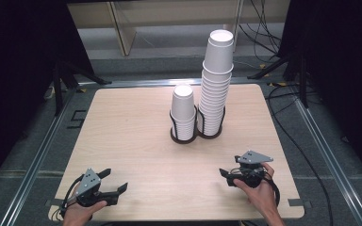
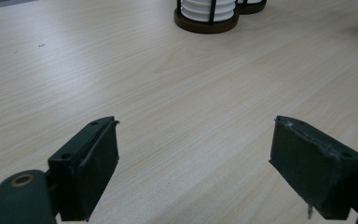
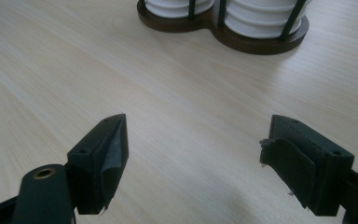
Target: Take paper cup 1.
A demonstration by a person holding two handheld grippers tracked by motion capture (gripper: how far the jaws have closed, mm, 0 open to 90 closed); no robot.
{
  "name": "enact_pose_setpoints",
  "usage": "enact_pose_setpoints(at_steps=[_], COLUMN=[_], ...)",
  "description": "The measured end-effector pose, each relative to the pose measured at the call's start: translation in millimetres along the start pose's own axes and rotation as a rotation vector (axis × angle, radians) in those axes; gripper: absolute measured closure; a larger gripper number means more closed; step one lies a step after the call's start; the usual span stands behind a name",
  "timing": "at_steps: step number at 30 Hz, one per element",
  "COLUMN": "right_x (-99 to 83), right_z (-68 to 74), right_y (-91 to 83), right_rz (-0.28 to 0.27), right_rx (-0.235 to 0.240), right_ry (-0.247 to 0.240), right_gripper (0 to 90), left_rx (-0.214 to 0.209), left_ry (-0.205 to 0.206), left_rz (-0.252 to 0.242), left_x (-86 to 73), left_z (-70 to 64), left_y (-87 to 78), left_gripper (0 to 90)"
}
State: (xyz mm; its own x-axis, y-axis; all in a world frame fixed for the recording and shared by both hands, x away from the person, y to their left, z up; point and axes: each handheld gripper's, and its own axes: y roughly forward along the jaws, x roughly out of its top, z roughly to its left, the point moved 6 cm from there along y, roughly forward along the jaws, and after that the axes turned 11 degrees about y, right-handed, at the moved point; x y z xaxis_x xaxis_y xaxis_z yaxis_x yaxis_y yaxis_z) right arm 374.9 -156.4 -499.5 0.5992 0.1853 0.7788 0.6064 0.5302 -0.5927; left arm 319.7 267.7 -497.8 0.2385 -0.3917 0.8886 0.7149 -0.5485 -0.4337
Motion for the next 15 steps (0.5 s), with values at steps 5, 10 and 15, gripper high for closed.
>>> enact_pose_setpoints(at_steps=[5, 10, 15], right_x=[0.6, 1.0, 2.0], right_z=[-1.3, -0.8, 1.6], right_y=[0.5, 0.6, 1.4], right_rz=[-0.004, -0.009, -0.017], right_rx=[0.001, 0.003, 0.019], right_ry=[-0.01, -0.012, -0.003], right_gripper=[21.7, 21.0, 19.1], left_rx=[0.001, 0.008, 0.004], left_ry=[0.009, 0.004, 0.006], left_rz=[0.004, 0.004, 0.011], left_x=[0.3, 0.3, 0.1], left_z=[1.0, 0.6, 1.1], left_y=[-1.2, -1.3, -1.3], left_gripper=[14.8, 14.8, 14.8])
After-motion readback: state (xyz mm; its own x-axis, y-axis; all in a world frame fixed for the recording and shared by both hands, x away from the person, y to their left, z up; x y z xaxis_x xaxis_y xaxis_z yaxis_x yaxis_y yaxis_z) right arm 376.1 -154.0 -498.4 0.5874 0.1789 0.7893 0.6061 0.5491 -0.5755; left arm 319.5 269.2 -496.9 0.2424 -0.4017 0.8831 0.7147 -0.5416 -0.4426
